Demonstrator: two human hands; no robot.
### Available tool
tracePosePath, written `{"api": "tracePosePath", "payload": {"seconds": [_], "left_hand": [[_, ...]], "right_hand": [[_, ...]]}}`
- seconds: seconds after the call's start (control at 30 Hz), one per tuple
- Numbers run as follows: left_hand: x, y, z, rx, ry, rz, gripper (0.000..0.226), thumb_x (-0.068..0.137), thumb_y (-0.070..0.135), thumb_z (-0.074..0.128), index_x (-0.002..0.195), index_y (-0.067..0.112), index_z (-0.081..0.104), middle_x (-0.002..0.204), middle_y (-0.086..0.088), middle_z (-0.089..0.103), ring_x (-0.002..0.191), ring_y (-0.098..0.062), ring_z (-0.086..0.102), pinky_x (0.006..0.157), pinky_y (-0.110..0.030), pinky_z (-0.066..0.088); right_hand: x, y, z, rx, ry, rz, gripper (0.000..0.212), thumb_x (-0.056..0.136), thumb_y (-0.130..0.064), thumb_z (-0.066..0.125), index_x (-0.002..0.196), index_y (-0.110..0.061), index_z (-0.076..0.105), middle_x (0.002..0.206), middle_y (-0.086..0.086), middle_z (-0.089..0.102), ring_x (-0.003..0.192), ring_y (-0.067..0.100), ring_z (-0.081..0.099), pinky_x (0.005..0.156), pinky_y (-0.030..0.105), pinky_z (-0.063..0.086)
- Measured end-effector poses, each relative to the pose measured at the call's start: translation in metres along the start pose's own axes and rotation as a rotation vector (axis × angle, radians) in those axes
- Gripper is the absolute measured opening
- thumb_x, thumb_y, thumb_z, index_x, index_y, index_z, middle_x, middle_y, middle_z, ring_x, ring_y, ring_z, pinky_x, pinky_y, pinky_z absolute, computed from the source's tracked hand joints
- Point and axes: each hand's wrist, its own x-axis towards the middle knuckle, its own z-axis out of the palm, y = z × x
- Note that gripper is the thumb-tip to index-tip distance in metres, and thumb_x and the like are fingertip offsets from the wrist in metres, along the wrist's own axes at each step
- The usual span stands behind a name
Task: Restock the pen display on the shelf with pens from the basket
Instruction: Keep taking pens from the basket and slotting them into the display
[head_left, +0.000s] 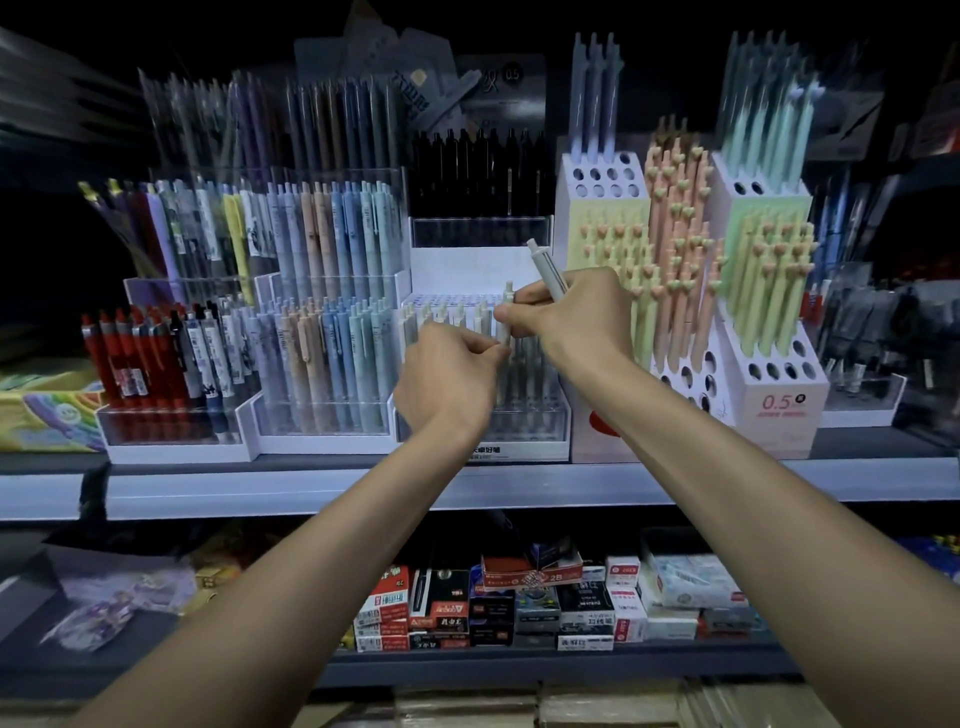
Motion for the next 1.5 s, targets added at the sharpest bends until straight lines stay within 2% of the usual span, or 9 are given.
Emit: {"api": "tracePosePath", "payload": {"seconds": [0.07, 0.2, 0.47, 0.57, 0.73, 0.9, 1.13, 1.33, 1.5], "left_hand": [[-0.003, -0.004, 0.001, 0.038, 0.002, -0.001, 0.023, 0.091, 0.037, 0.074, 0.077, 0.02, 0.08, 0.074, 0.001, 0.075, 0.073, -0.02, 0.07, 0.058, -0.028, 0.045], [-0.009, -0.014, 0.008, 0.084, 0.009, -0.004, 0.026, 0.09, 0.036, 0.072, 0.07, 0.021, 0.077, 0.063, 0.001, 0.07, 0.071, -0.024, 0.069, 0.062, -0.031, 0.049], [-0.007, -0.016, 0.015, 0.084, 0.036, -0.023, 0.028, 0.09, 0.035, 0.069, 0.067, 0.021, 0.073, 0.062, 0.001, 0.069, 0.071, -0.028, 0.068, 0.062, -0.032, 0.049], [-0.007, -0.016, 0.016, 0.094, 0.04, -0.042, 0.031, 0.09, 0.034, 0.068, 0.064, 0.018, 0.069, 0.058, 0.002, 0.064, 0.068, -0.028, 0.066, 0.058, -0.03, 0.044], [-0.004, -0.013, 0.014, 0.087, 0.021, -0.068, 0.024, 0.089, 0.035, 0.07, 0.07, 0.021, 0.074, 0.066, 0.002, 0.069, 0.073, -0.028, 0.068, 0.062, -0.029, 0.042], [-0.007, -0.017, 0.018, 0.061, 0.003, -0.115, 0.026, 0.087, 0.035, 0.069, 0.065, 0.021, 0.07, 0.065, 0.002, 0.066, 0.077, -0.032, 0.069, 0.068, -0.033, 0.053], [-0.014, -0.019, 0.016, 0.062, 0.016, -0.147, 0.021, 0.089, 0.04, 0.075, 0.076, 0.024, 0.077, 0.062, 0.007, 0.06, 0.072, -0.027, 0.061, 0.065, -0.029, 0.04], [-0.017, -0.021, 0.013, 0.087, 0.002, -0.142, 0.024, 0.09, 0.038, 0.075, 0.072, 0.022, 0.075, 0.066, 0.006, 0.066, 0.072, -0.025, 0.063, 0.06, -0.029, 0.037], [-0.029, -0.023, -0.001, 0.14, -0.048, -0.105, 0.028, 0.088, 0.04, 0.074, 0.071, 0.017, 0.075, 0.066, 0.001, 0.071, 0.071, -0.023, 0.069, 0.056, -0.028, 0.04]], "right_hand": [[0.0, 0.006, 0.005, 0.003, -0.006, 0.025, 0.023, 0.068, -0.023, 0.096, 0.071, -0.014, 0.075, 0.068, 0.0, 0.076, 0.066, 0.021, 0.076, 0.072, 0.044, 0.065], [-0.003, 0.019, 0.015, -0.015, 0.011, 0.081, 0.025, 0.064, -0.027, 0.098, 0.069, -0.017, 0.074, 0.069, -0.002, 0.076, 0.065, 0.02, 0.076, 0.071, 0.043, 0.064], [-0.001, 0.019, 0.019, -0.08, 0.034, 0.06, 0.025, 0.066, -0.031, 0.096, 0.07, -0.02, 0.074, 0.069, -0.006, 0.074, 0.068, 0.017, 0.074, 0.073, 0.04, 0.063], [-0.001, 0.017, 0.02, -0.12, 0.026, 0.049, 0.023, 0.068, -0.031, 0.094, 0.072, -0.02, 0.074, 0.07, -0.006, 0.074, 0.068, 0.015, 0.073, 0.07, 0.039, 0.063], [0.0, 0.013, 0.018, -0.156, 0.02, 0.061, 0.024, 0.069, -0.03, 0.094, 0.072, -0.017, 0.074, 0.07, -0.005, 0.073, 0.07, 0.016, 0.072, 0.069, 0.038, 0.062], [-0.006, 0.015, 0.021, -0.123, 0.015, 0.102, 0.025, 0.07, -0.027, 0.094, 0.072, -0.017, 0.072, 0.068, -0.007, 0.071, 0.068, 0.015, 0.071, 0.07, 0.036, 0.062], [-0.012, 0.015, 0.022, -0.092, 0.024, 0.093, 0.027, 0.071, -0.027, 0.094, 0.067, -0.021, 0.068, 0.068, -0.003, 0.072, 0.066, 0.017, 0.073, 0.069, 0.038, 0.063], [-0.02, 0.008, 0.019, -0.085, 0.017, 0.117, 0.029, 0.069, -0.031, 0.095, 0.075, -0.015, 0.072, 0.069, -0.004, 0.071, 0.064, 0.017, 0.071, 0.069, 0.042, 0.063], [-0.036, 0.0, 0.004, -0.195, 0.024, 0.081, 0.027, 0.072, -0.035, 0.092, 0.074, -0.019, 0.07, 0.069, -0.004, 0.07, 0.066, 0.021, 0.069, 0.066, 0.04, 0.06]]}}
